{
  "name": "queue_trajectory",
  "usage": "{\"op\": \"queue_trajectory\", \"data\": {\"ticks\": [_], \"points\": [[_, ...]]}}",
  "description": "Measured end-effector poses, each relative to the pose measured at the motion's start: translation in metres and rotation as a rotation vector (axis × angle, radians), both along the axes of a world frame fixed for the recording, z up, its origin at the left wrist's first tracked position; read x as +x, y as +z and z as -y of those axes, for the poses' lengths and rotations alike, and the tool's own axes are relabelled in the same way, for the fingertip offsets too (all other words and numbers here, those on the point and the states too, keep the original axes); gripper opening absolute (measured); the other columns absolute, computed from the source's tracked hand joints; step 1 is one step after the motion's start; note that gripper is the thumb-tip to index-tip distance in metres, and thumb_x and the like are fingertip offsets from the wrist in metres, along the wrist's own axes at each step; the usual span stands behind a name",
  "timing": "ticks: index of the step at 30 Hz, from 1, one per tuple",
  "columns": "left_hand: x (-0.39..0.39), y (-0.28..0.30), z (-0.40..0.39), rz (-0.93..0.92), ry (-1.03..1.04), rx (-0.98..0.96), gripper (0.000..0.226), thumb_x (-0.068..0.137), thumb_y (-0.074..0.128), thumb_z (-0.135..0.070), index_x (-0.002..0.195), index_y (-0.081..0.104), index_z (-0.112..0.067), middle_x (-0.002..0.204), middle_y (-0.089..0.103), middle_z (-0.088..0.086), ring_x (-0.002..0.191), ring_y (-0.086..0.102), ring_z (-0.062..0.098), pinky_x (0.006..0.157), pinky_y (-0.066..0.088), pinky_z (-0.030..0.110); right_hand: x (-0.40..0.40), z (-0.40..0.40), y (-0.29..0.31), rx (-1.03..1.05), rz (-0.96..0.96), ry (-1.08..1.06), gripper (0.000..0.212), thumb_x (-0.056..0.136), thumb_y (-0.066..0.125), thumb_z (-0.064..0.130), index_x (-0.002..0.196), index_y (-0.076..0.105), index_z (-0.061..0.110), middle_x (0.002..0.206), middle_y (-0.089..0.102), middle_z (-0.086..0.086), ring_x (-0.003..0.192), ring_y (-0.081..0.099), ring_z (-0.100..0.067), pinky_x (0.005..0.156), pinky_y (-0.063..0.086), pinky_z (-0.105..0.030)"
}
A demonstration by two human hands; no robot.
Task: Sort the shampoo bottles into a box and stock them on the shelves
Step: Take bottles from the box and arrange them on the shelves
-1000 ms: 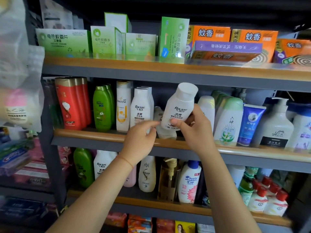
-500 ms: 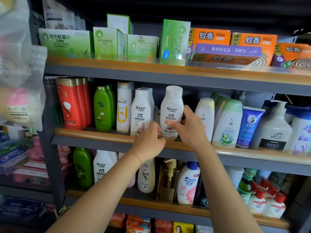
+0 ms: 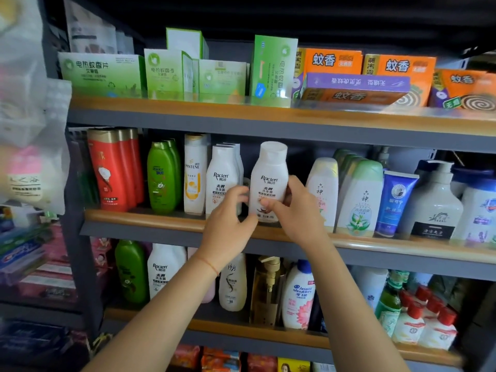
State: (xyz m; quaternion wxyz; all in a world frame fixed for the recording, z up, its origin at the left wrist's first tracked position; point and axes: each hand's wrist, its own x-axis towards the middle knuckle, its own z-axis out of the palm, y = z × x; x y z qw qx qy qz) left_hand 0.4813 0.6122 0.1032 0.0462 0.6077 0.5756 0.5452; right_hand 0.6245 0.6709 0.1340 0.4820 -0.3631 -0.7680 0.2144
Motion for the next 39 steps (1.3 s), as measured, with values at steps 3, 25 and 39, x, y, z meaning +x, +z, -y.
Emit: {"op": "queue_trajectory", "data": {"ticks": [3,25,39], "points": [[-0.008,0.011,0.014,-0.022,0.007,0.177,0.040,0.089,0.066,-0.043,0.126,0.058,-0.032,0.115,0.064,-0.022,0.090,0.060,-0.001,0.075,0.048,0.019,0.004,0.013,0.007,0.033,-0.139,0.158,0.032,0.088,0.074,0.024,0.115,0.058,0.022,0.103,0.068,0.014,0.093,0.065,0.003,0.075,0.056,-0.020],[-0.038,-0.018,0.043,0.715,-0.024,0.126,0.013,0.096,0.061,-0.032,0.098,0.068,-0.021,0.084,0.074,-0.007,0.079,0.070,0.009,0.071,0.058,0.034,-0.074,-0.079,0.001,-0.216,0.641,-0.337,0.086,0.078,0.077,0.039,0.140,0.036,-0.003,0.134,0.052,-0.018,0.123,0.053,-0.033,0.091,0.044,-0.032],[-0.041,-0.024,0.035,0.778,-0.107,0.086,0.012,0.096,0.060,-0.033,0.100,0.068,-0.025,0.086,0.075,-0.010,0.079,0.070,0.005,0.062,0.055,0.024,-0.071,-0.078,0.007,-0.688,-0.372,0.045,0.068,0.063,0.089,-0.001,0.118,0.051,0.011,0.113,0.066,-0.011,0.106,0.064,-0.028,0.093,0.054,-0.047]]}}
